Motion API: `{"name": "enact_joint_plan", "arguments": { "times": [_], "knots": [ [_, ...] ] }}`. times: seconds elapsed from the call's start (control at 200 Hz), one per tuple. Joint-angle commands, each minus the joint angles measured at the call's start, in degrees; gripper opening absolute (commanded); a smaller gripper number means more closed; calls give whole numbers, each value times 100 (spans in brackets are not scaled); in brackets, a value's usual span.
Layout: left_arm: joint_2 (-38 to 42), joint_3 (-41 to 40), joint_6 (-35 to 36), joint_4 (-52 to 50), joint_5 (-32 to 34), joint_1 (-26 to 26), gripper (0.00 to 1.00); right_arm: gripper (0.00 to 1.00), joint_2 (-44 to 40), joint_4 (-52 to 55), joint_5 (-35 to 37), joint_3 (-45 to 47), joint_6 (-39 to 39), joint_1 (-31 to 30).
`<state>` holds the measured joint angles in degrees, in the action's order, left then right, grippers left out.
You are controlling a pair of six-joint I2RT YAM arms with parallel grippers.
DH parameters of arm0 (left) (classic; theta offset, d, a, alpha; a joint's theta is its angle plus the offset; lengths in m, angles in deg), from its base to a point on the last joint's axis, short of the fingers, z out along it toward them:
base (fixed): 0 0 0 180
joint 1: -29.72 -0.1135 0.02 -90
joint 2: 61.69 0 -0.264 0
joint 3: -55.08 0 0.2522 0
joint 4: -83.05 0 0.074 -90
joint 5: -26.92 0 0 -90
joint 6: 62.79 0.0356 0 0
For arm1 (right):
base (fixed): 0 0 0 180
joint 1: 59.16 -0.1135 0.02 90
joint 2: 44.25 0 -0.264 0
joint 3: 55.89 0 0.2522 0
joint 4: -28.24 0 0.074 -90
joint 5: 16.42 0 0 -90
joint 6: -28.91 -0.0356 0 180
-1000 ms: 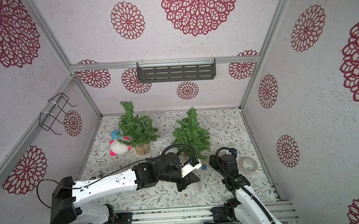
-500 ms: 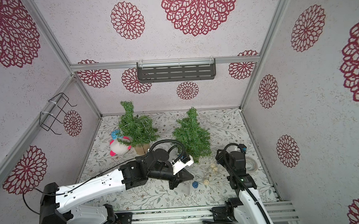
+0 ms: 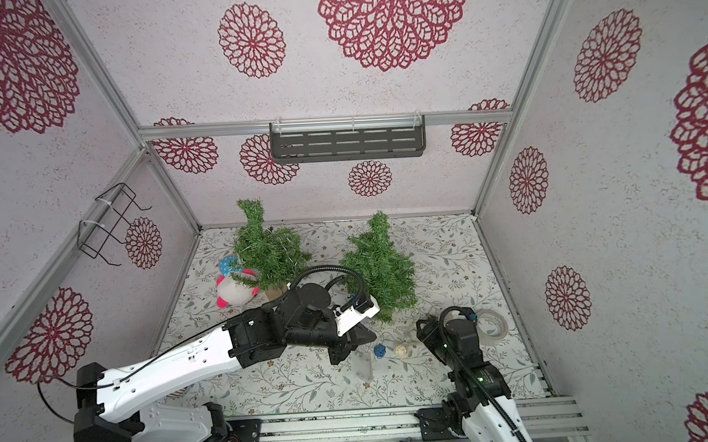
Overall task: Wrap string light around the christmas tree
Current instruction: Pick up the light string from the center of the board.
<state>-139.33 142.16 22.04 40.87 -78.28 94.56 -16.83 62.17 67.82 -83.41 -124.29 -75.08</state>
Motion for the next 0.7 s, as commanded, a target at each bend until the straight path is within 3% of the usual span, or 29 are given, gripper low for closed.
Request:
{"name": "enact_joint_plan", "arguments": {
  "times": [0.0, 0.175, 0.28, 0.365, 0.425, 0.575, 0.696],
  "knots": [
    [83, 349, 257, -209, 139, -45, 0, 59, 405, -848, 169, 181, -746, -431],
    [101, 564, 387, -268, 223, -50, 0, 58, 1266, -2233, 423, 473, -1192, -912],
    [189, 641, 444, -492, 264, -50, 0, 45, 1687, -2489, 805, 301, -967, -877],
    [421, 483, 396, -602, 364, -117, 0, 23, 1561, -2302, 1027, 129, -654, -514],
    [584, 352, 360, -751, 467, -181, 0, 14, 1301, -1899, 1056, -71, -325, -129],
    [1027, -321, 80, -699, 724, -521, 0, 0, 863, -999, 624, -611, 685, 961],
    [1014, -721, -170, -367, 713, -665, 0, 0, 1050, -954, -38, -1091, 1081, 1175]
  ]
}}
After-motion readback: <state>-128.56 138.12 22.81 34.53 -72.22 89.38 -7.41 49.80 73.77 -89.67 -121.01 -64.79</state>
